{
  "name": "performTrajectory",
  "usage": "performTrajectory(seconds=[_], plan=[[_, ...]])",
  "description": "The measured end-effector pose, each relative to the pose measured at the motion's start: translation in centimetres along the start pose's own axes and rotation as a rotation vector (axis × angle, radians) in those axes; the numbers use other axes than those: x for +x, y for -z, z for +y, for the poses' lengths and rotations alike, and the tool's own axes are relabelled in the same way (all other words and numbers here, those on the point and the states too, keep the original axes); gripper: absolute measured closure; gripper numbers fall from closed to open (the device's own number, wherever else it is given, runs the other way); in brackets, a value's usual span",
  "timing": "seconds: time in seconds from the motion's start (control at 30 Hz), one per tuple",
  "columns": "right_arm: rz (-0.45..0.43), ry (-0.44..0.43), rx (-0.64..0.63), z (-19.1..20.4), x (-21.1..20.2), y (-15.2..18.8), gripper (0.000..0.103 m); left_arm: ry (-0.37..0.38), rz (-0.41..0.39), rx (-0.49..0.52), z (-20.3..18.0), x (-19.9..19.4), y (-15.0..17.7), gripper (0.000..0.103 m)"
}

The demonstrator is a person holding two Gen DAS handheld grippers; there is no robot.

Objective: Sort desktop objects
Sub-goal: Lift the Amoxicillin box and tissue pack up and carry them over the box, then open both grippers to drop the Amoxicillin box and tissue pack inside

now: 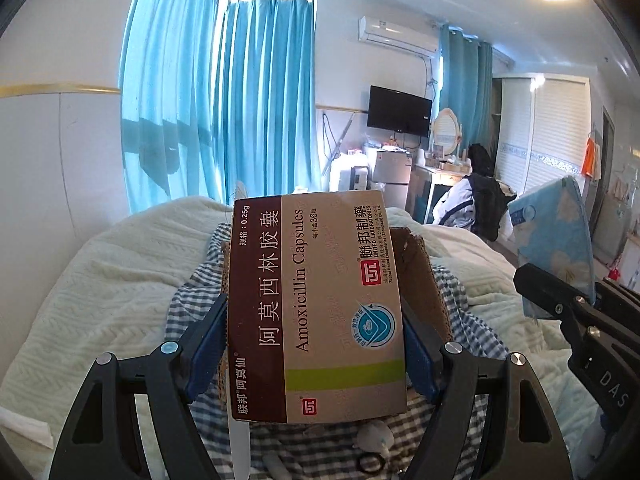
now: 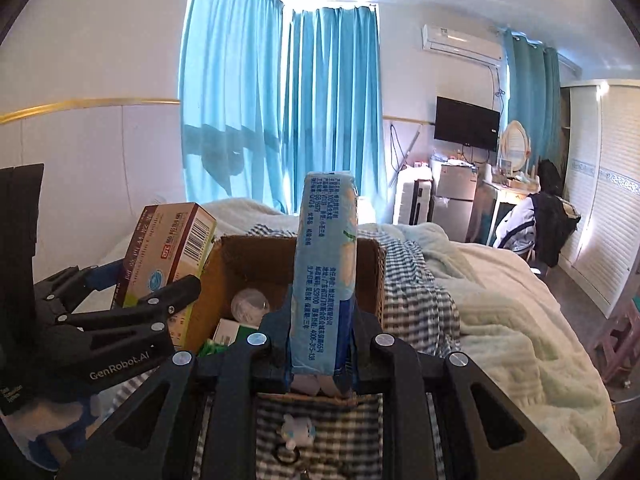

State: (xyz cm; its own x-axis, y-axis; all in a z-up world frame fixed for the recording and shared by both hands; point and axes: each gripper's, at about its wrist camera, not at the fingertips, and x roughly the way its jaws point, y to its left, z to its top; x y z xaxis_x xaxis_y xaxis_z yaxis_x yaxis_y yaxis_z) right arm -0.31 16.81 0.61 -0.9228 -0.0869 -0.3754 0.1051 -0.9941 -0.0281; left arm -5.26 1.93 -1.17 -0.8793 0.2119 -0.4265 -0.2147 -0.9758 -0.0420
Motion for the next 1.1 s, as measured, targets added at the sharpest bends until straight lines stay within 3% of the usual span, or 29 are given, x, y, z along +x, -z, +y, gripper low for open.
performTrajectory(seconds=[0.43, 1.1], plan=[[-0.016, -0.042, 0.013, -1.2, 6.1, -1.4, 0.085, -0.016, -0.021, 0.009, 0.0, 5.4, -1.5, 0.025], [0.134, -0.062, 0.002, -2.7, 16.3, 4.1, 0.084, -0.006, 0.12, 0.01, 1.4, 14.7, 2.3, 0.024]])
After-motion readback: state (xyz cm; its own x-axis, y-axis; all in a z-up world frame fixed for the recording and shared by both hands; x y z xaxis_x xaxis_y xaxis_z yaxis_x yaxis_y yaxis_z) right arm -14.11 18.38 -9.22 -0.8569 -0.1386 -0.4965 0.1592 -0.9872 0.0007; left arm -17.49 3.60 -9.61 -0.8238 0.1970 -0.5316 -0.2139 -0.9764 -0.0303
